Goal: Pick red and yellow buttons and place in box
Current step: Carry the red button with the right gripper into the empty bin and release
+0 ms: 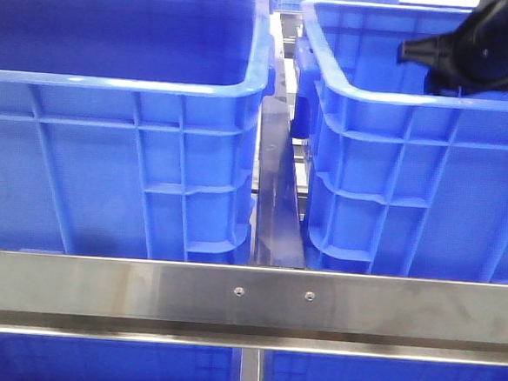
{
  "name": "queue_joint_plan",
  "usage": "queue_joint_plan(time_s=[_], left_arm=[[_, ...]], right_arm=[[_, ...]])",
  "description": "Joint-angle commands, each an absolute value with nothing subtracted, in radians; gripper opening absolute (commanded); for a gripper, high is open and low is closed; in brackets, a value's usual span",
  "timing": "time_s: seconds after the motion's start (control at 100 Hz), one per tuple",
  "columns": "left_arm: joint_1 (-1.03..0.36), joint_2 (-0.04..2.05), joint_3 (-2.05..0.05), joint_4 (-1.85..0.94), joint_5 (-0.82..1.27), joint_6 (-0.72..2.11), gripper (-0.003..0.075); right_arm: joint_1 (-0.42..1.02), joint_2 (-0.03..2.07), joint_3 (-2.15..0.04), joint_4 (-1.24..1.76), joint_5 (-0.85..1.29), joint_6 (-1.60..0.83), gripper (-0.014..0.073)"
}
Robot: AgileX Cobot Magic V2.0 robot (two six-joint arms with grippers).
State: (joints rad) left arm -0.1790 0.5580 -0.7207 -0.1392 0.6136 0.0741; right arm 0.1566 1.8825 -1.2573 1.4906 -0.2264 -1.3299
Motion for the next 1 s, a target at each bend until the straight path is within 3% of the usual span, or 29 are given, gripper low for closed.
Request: queue_joint_plan(time_s=[0.0,0.23,0.44,0.54,0.99], left_arm=[[-0.174,0.559,-0.745,-0.155,0.532,0.065,-0.0019],[-0.174,0.559,-0.745,-0.155,0.532,0.065,-0.0019],[-0.174,0.559,-0.745,-0.155,0.532,0.065,-0.0019],[-0.174,0.559,-0.745,-0.155,0.532,0.065,-0.0019],[-0.174,0.559,-0.745,-0.155,0.532,0.065,-0.0019]], right_arm=[[0.152,1.85,-1.292,1.46,-0.231,-1.342,0.0141],[0.152,1.88,-1.29,1.461,-0.217,-1.342,0.0168],[0.152,1.878,-1.29,1.461,-0.183,-1.342,0.0421],[0.152,1.876,-1.29,1.461,-0.177,-1.342,0.0494],[0.152,1.757,-1.273,1.461,-0.204,-1.343,0.0501]])
